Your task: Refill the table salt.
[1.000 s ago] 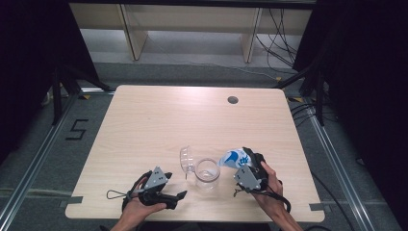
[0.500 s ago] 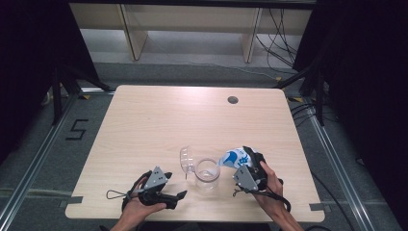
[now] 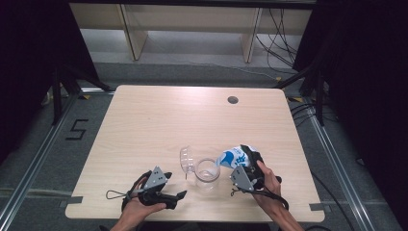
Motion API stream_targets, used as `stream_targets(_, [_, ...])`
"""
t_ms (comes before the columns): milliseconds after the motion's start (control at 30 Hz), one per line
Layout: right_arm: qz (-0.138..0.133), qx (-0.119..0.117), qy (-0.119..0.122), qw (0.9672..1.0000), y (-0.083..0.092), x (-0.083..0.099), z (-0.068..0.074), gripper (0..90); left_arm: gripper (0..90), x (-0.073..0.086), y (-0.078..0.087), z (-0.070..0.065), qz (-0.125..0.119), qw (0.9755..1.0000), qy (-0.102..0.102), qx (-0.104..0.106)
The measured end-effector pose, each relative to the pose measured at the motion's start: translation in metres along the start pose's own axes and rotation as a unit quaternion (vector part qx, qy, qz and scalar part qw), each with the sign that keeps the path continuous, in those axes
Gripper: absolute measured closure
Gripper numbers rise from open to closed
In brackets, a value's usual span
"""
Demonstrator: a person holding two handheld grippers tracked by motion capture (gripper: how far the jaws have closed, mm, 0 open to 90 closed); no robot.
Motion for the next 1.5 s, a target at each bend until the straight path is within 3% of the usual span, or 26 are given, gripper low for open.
stream_targets(133, [-0.002, 0.007, 0.008, 0.9999, -0.0002, -0.0008, -0.0012, 49.3, 15.8, -0.0004, -0.0003, -0.0008, -0.002, 1.0000, 0.005, 0.001])
stream_targets(333, [-0.002, 0.018, 0.024, 0.9996, -0.0015, -0.0024, -0.0009, 49.3, 15.7, -0.0008, 0.0005, 0.0004, -0.001, 1.0000, -0.004, 0.000])
stream_targets(400, [-0.002, 0.019, 0.024, 0.9995, -0.0003, -0.0034, -0.0003, 49.3, 15.7, -0.0002, -0.0006, -0.0010, -0.004, 1.0000, 0.004, 0.001])
stream_targets(467, [-0.004, 0.018, 0.026, 0.9995, -0.0001, -0.0044, -0.0003, 49.4, 15.7, -0.0006, 0.0003, -0.0002, -0.003, 1.0000, -0.005, -0.001])
stream_targets(700, [-0.005, 0.020, 0.028, 0.9994, -0.0015, -0.0038, -0.0006, 49.4, 15.7, -0.0007, -0.0003, -0.0004, -0.003, 1.0000, -0.007, 0.000])
stream_targets(733, [-0.005, 0.018, 0.030, 0.9994, -0.0009, -0.0039, -0.0005, 49.5, 15.7, -0.0005, -0.0008, -0.0025, -0.004, 0.9999, 0.010, -0.003])
stream_targets(767, [-0.006, 0.021, 0.032, 0.9992, -0.0014, -0.0039, -0.0010, 49.5, 15.6, -0.0005, -0.0011, -0.0024, -0.005, 0.9999, 0.010, -0.003])
stream_targets(967, [-0.005, 0.022, 0.035, 0.9991, -0.0014, -0.0035, -0.0011, 49.5, 15.6, -0.0002, -0.0006, 0.0004, -0.002, 1.0000, -0.008, -0.005])
stream_targets(1133, [-0.005, 0.023, 0.037, 0.9990, -0.0013, -0.0036, -0.0014, 49.5, 15.6, -0.0002, -0.0003, 0.0005, 0.000, 1.0000, -0.008, -0.003])
stream_targets(1300, [-0.005, 0.024, 0.039, 0.9989, -0.0010, -0.0036, -0.0018, 49.5, 15.6, -0.0003, -0.0007, -0.0009, -0.005, 1.0000, 0.004, 0.001])
stream_targets(1500, [-0.004, 0.028, 0.054, 0.9981, -0.0005, -0.0039, -0.0034, 49.5, 15.6, -0.0003, -0.0008, -0.0008, -0.005, 1.0000, 0.004, 0.002])
Point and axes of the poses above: each handheld gripper's, and its own axes: y roughly backward along the jaws, x roughly out of its underside, z roughly to its left, the point moved 5 cm from there along -y, roughly forward along the jaws, and after that the axes turned 5 degrees about -x, right-handed, at the moved point
